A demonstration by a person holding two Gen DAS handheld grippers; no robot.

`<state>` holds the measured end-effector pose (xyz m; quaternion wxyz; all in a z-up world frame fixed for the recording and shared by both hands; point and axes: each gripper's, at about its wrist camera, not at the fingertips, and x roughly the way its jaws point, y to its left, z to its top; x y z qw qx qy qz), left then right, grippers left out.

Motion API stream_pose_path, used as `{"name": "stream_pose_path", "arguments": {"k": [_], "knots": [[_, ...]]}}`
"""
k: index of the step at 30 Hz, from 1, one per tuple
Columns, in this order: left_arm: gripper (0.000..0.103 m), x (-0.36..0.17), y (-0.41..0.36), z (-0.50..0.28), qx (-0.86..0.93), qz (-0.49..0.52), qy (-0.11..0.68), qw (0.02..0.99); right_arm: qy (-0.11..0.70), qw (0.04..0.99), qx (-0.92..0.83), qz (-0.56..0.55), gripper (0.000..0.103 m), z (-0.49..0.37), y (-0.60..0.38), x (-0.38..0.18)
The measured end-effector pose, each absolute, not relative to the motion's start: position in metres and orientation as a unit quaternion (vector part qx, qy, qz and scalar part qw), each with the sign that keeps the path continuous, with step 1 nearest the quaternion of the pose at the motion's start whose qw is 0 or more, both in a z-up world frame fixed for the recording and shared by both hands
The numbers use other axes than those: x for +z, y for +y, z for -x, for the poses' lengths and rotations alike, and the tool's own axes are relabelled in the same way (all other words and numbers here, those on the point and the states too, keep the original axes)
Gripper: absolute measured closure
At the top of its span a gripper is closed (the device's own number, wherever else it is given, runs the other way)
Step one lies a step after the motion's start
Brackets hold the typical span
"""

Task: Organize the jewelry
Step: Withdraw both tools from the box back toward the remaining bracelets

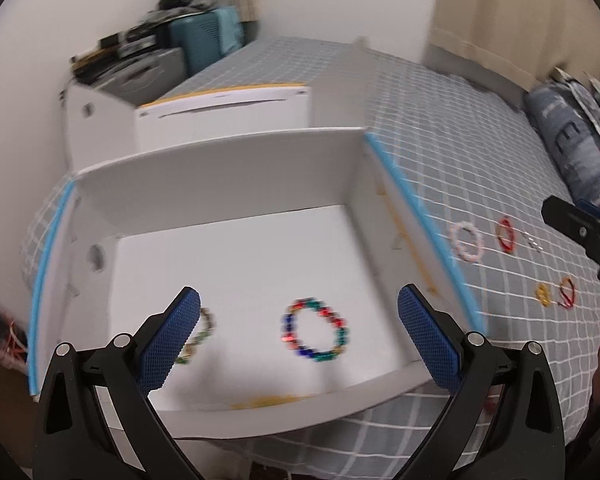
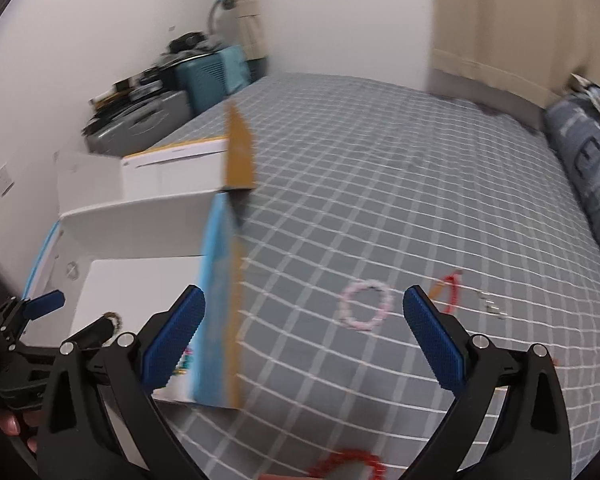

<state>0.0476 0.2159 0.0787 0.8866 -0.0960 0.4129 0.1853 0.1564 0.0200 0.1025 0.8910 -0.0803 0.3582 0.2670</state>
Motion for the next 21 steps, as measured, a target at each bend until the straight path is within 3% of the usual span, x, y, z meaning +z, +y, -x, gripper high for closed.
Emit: {"name": "stream_pose_path", "arguments": {"k": [13, 21], "knots": [[0.006, 0.073, 0.103, -0.097, 0.082, 0.054, 0.422, 0.901, 0.384, 0.907, 0.167, 0.039, 0.008, -0.203, -0.102, 0.097], [0.006, 0.038, 0.043, -0.115, 0.025, 0.036, 0.455, 0.890, 0.403, 0.904, 0.142, 0.020, 0.008, -0.225, -0.152, 0.081]]}}
